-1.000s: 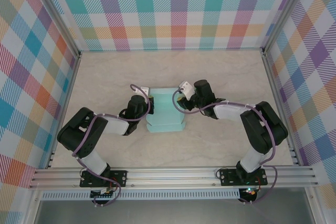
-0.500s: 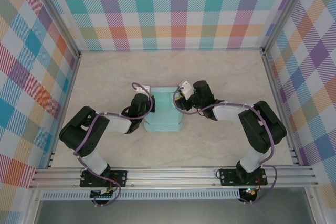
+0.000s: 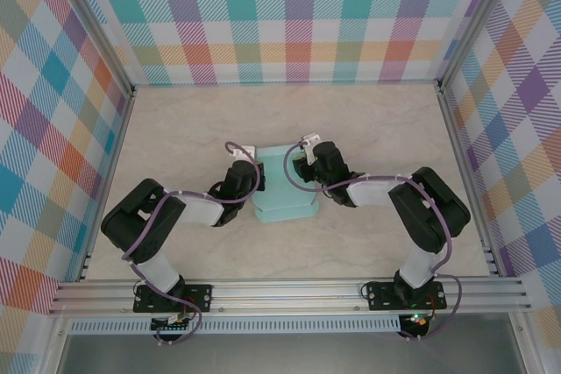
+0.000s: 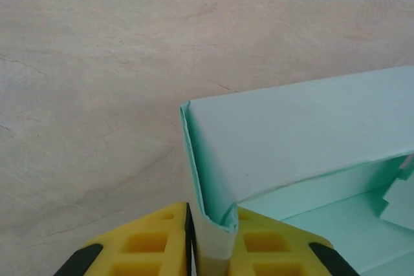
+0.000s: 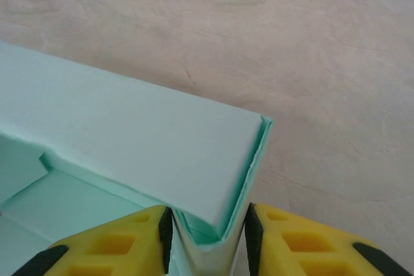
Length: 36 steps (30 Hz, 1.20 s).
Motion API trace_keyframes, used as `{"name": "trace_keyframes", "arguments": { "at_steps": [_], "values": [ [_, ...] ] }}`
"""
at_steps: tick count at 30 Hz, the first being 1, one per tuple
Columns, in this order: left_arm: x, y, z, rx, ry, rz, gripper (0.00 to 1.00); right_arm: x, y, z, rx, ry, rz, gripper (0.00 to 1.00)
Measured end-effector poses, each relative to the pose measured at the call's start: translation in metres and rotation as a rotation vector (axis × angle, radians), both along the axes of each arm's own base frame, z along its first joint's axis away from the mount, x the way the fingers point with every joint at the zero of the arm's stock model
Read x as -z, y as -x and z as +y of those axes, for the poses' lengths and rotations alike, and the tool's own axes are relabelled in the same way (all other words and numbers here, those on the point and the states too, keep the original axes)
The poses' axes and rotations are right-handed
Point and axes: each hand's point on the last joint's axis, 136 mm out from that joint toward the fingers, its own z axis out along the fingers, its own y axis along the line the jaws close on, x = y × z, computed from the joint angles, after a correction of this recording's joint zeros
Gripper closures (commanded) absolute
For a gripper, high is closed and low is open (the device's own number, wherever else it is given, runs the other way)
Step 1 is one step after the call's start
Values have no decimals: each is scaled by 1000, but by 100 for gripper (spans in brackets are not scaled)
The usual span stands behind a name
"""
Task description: Fold the paper box
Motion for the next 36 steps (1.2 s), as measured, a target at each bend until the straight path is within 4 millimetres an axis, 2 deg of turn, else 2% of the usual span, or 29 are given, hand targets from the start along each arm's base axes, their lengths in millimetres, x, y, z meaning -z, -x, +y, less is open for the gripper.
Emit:
{"name": "trace_keyframes", "arguments": {
  "at_steps": [4,9,15,17,19,21,26,29,32,34,36],
  "values": [
    [0,4,-8,26,29,12,59,2,-7,-4,72,24,-15,74],
    [-9,15,-15,87,67,11,49,2,-10,-8,101,48,-31,80],
    [-38,35,-16,170,118,-39,43,2,-13,-13,99,64,-38,81],
    [-50,42,-14,188,130,-65,34,3,-14,-14,87,65,-36,81],
    [-66,50,-8,193,150,-101,19,3,-15,-14,54,75,-38,81],
    [-83,54,3,177,161,-138,14,4,-14,-11,2,88,-42,80],
    [-119,46,36,114,180,-178,14,3,1,12,-236,118,-64,79],
    [-123,26,49,99,167,-115,19,3,14,28,-391,137,-79,76],
    [-116,8,35,166,176,-15,24,0,23,40,-503,148,-103,75],
    [-103,5,19,236,195,52,24,-1,25,47,-555,147,-117,74],
    [-81,9,4,306,216,138,24,3,28,54,-596,143,-116,73]
  ]
}}
